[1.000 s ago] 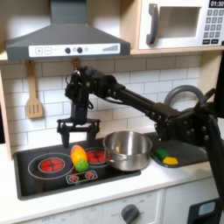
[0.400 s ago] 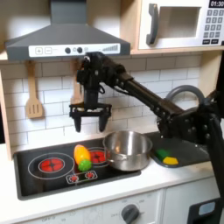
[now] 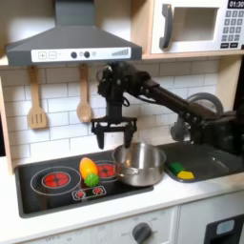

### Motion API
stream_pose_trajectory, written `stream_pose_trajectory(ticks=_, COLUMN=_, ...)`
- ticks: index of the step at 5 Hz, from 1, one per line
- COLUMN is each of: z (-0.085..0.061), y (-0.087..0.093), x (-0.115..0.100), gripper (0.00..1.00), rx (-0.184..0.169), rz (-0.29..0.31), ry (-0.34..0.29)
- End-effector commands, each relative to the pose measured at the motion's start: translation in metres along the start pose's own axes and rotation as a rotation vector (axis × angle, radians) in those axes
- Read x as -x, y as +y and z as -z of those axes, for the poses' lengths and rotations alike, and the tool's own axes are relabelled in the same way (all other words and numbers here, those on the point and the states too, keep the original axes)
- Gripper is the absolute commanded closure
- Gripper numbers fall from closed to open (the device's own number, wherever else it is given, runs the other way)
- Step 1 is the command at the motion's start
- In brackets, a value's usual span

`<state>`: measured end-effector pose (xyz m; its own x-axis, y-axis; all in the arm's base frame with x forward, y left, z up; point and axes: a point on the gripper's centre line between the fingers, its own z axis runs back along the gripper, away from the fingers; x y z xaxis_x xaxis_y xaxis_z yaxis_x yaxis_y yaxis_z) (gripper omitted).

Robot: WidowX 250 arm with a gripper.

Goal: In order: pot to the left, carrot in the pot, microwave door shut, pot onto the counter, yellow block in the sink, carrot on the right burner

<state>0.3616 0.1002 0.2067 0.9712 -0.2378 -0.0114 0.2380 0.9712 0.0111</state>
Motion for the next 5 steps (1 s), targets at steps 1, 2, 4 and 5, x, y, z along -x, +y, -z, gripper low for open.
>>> stream_pose_trajectory(ticks=1, z=0.018, y=-0.016, x=0.008, gripper=0.0, rx=0.032, rz=0.049, ry=0.034)
stream_pose_trajectory(ticks=2, z=0.02, y=-0.029, x=0.01, gripper=0.0, rx=0.035, rz=0.083, ry=0.04)
stream_pose_trajectory(ticks=4, z=0.011, y=-0.046, x=0.007, gripper=0.0, rx=0.021, rz=0.111, ry=0.019)
stream_pose_trajectory(ticks=5, z=0.006, y=-0.045, x=0.004, gripper=0.0, rx=0.014, rz=0.092, ry=0.012)
